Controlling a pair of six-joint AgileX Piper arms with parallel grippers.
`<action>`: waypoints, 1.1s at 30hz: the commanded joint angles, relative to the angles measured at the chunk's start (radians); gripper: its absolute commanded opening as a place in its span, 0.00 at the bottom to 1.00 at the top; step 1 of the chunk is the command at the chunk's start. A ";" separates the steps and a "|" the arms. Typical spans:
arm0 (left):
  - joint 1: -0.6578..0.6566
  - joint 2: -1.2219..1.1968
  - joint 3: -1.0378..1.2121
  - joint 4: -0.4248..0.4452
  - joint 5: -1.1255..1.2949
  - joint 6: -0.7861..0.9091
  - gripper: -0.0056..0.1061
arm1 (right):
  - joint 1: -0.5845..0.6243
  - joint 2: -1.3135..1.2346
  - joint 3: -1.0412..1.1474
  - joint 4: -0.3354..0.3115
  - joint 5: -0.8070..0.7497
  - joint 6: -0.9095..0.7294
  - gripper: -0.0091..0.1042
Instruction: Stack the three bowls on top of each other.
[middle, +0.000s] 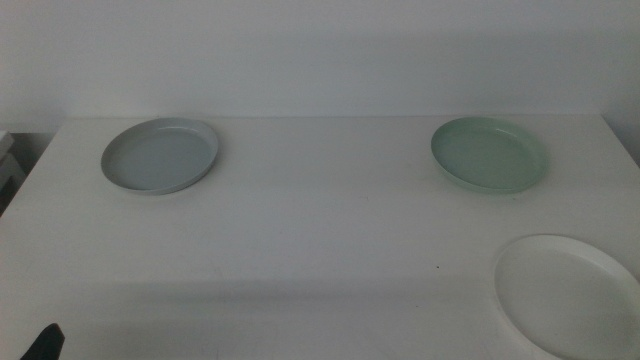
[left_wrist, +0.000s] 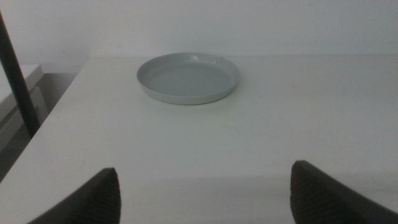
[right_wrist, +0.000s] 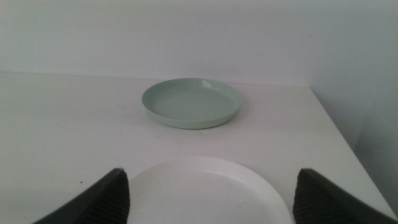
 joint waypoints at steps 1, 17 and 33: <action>-0.002 -0.014 0.006 0.000 -0.078 -0.010 0.86 | 0.000 -0.027 -0.008 0.003 -0.078 -0.004 0.92; -0.002 -0.014 0.006 0.000 -0.078 -0.009 0.86 | 0.000 0.064 -0.263 0.039 0.119 0.220 0.92; -0.002 -0.014 0.006 0.000 -0.078 -0.009 0.86 | 0.000 0.674 -0.932 0.009 0.829 0.286 0.92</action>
